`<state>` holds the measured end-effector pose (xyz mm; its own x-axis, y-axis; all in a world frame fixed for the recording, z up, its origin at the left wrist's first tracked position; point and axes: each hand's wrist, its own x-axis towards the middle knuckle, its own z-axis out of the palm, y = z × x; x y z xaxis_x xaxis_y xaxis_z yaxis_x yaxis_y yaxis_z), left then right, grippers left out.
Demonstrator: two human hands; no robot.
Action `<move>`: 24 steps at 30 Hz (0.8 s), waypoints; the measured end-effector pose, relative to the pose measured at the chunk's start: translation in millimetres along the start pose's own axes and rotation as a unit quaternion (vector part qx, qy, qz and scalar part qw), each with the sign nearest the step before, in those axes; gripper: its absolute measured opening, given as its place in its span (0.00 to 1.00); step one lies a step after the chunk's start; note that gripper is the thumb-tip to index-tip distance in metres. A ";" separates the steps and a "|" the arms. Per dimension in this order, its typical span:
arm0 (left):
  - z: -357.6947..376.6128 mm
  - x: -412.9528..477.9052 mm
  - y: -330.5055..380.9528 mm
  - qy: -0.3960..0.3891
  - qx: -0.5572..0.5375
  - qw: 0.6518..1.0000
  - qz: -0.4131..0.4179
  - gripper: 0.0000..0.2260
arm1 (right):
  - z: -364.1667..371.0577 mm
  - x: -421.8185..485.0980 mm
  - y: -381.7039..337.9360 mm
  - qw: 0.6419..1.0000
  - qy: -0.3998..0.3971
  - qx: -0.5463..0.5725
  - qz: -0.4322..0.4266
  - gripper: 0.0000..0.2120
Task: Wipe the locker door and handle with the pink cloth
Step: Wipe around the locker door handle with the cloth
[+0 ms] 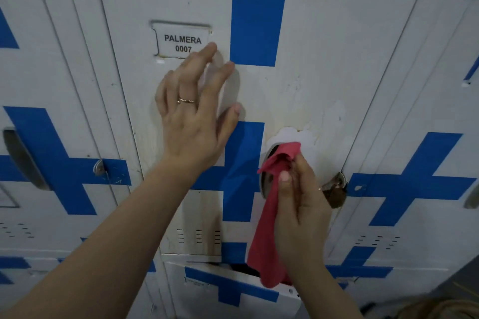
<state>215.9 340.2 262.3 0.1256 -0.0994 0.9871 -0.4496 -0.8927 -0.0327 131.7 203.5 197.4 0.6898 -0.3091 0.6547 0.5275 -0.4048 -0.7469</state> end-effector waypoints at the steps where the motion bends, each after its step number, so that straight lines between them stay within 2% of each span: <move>1: 3.8 -3.8 -0.6 -0.020 0.025 0.999 -0.002 0.20 | 1.9 -2.7 1.7 0.999 -0.017 -0.022 -0.016 0.12; 5: 8.5 -8.1 -0.4 -0.042 0.092 0.995 -0.005 0.24 | 4.7 -9.5 3.5 0.997 -0.054 -0.051 -0.021 0.20; 11: 8.3 -7.5 0.7 -0.045 0.097 0.994 -0.002 0.24 | 12.6 -5.4 -3.9 0.984 -0.160 0.019 0.075 0.27; 16: 9.2 -7.0 0.6 -0.045 0.096 0.994 -0.003 0.24 | 10.3 -23.6 15.8 0.969 -0.222 -0.058 0.094 0.34; 18: 9.3 -6.8 1.0 -0.041 0.096 0.995 -0.002 0.24 | 7.0 -20.6 14.1 0.968 -0.218 -0.064 0.110 0.34; 21: 9.6 -6.6 0.9 -0.035 0.092 0.995 0.001 0.24 | 8.6 -5.6 6.2 0.980 -0.169 -0.012 0.106 0.35; 24: 10.2 -7.4 0.8 -0.032 0.089 0.996 0.003 0.24 | 11.7 -10.8 11.6 0.979 -0.175 -0.058 0.087 0.36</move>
<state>223.6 335.7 253.3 0.1821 -0.1279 0.9749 -0.2874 -0.9551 -0.0716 136.2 212.3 180.3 0.9028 -0.0763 0.4233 0.3411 -0.4728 -0.8125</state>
